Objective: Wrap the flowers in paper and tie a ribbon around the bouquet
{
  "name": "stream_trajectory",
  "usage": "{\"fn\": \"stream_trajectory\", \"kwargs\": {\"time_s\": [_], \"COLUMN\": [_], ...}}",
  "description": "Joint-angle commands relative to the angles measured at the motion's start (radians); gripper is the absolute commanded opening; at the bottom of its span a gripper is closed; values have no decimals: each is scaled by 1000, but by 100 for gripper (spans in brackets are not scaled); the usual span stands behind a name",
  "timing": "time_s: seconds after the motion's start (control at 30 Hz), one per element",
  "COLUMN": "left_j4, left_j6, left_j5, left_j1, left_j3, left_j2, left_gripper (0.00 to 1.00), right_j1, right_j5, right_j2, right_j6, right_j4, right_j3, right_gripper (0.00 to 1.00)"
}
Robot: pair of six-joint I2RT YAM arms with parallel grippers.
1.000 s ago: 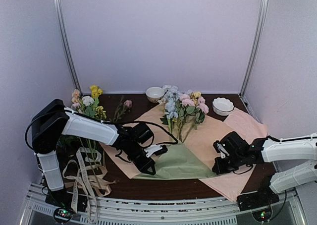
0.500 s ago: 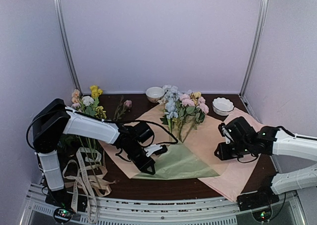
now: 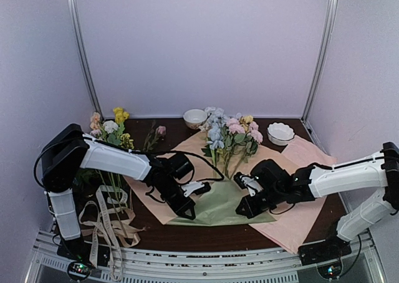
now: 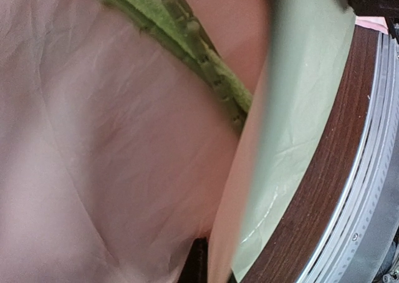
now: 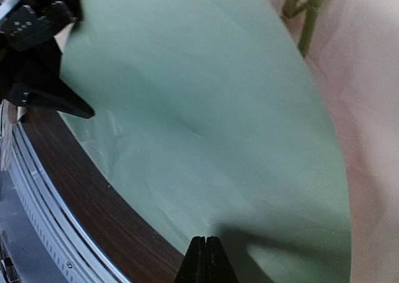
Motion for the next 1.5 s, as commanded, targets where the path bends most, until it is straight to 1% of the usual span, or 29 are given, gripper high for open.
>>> {"fn": "stream_trajectory", "kwargs": {"time_s": [0.0,0.17,0.3,0.37,0.43,0.5,0.57,0.6,0.67,0.7,0.77,0.9,1.0,1.03,1.1,1.2,1.27,1.33,1.4,1.47], "left_j4": [-34,-46,-50,-50,-53,-56,-56,-56,-55,-52,-43,-42,-62,-62,-62,-53,-44,-38,-33,-13], "left_j6": [19,26,29,31,32,30,27,26,22,19,12,0,-21,-29,-45,-71,-84,-94,-110,-144], "left_j5": [-25,-27,-22,-16,-14,-13,-13,-14,-16,-18,-19,-23,-34,-36,-42,-54,-81,-120,-154,-167], "left_j1": [6,6,6,6,6,5,6,6,5,6,6,6,6,6,6,6,5,7,21,58], "left_j3": [12,17,18,19,20,22,20,19,16,15,12,12,25,23,20,20,24,24,14,-22], "left_j2": [30,31,31,31,33,31,31,32,31,31,33,33,26,21,4,-46,-96,-153,-211,-276], "left_gripper": [0,0,0,0,0,0,0,0,0,0,0,6,13,18,29,50,62,71,76,77], "right_j1": [-38,-80,-128,-132,-130,-115,-85,-70,-38,-27,-17,-17,-18,-18,-17,-18,-19,-20,-19,-19], "right_j5": [58,138,154,154,151,132,73,13,-135,-185,-202,-241,-246,-244,-227,-195,-186,-176,-161,-146], "right_j2": [-1,-114,-224,-262,-277,-279,-266,-247,-198,-164,-82,99,197,226,270,322,346,352,347,346], "right_j6": [50,101,106,74,32,-13,-53,-64,-61,-50,-11,36,54,51,35,21,17,18,22,17], "right_j4": [-75,-190,-249,-279,-310,-306,-248,-188,-17,55,142,222,243,241,215,167,139,132,122,104], "right_j3": [-52,-166,-211,-171,-93,-11,55,66,73,72,86,133,137,136,138,143,143,139,138,152], "right_gripper": [0,0,0,0,0,0,0,0,0,0,0,0,0,0,0,0,0,0,0,0]}}
